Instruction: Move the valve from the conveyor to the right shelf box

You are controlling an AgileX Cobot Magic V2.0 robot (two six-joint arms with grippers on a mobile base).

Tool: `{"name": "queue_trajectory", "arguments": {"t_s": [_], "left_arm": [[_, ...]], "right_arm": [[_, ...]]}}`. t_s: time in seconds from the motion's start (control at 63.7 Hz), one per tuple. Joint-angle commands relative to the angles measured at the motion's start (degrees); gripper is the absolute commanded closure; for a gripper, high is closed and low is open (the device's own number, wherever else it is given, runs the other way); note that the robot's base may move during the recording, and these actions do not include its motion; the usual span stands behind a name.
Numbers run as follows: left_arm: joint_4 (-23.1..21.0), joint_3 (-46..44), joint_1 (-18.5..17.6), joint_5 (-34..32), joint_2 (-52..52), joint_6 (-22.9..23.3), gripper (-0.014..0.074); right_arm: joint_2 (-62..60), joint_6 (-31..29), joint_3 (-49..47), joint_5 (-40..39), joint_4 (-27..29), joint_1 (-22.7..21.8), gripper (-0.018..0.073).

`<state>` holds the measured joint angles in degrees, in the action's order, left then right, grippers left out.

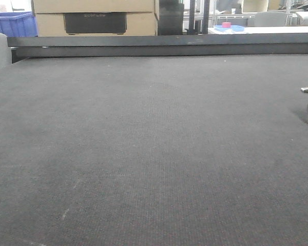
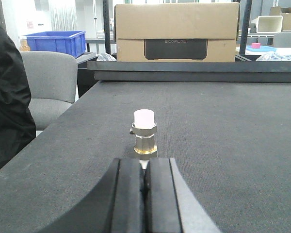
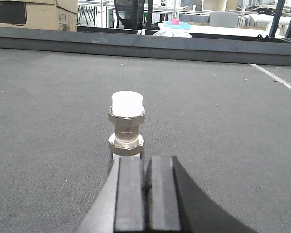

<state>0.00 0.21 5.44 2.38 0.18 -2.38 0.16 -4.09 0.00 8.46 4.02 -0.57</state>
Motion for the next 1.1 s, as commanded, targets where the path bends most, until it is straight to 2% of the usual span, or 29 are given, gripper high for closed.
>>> {"name": "queue_trajectory", "arguments": {"t_s": [0.0, 0.408, 0.628, 0.817, 0.895, 0.974, 1.084], "left_arm": [[-0.50, -0.21, -0.05, -0.83, -0.18, 0.32, 0.0707], [-0.50, -0.21, -0.05, -0.83, -0.18, 0.32, 0.0707], [-0.55, -0.21, -0.04, -3.15, -0.18, 0.32, 0.0707], [-0.77, -0.21, -0.04, -7.68, -0.18, 0.32, 0.0707], [-1.35, -0.21, -0.04, -10.13, -0.18, 0.32, 0.0707], [-1.23, -2.11, -0.04, -9.36, -0.18, 0.32, 0.0707], [1.24, -9.66, -0.04, -3.28, 1.35, 0.10, 0.0707]], "right_arm": [[-0.16, -0.19, 0.00, -1.23, -0.32, -0.34, 0.0722], [-0.16, -0.19, 0.00, -1.23, -0.32, -0.34, 0.0722], [-0.16, -0.19, 0.00, -1.95, -0.32, -0.34, 0.0722], [-0.16, -0.19, 0.00, -8.00, -0.32, -0.34, 0.0722], [-0.16, -0.19, 0.00, -12.98, -0.32, -0.34, 0.0722], [-0.16, -0.19, 0.00, -16.56, -0.32, -0.34, 0.0722], [-0.16, -0.19, -5.21, -13.00, -0.32, -0.34, 0.0722]]}}
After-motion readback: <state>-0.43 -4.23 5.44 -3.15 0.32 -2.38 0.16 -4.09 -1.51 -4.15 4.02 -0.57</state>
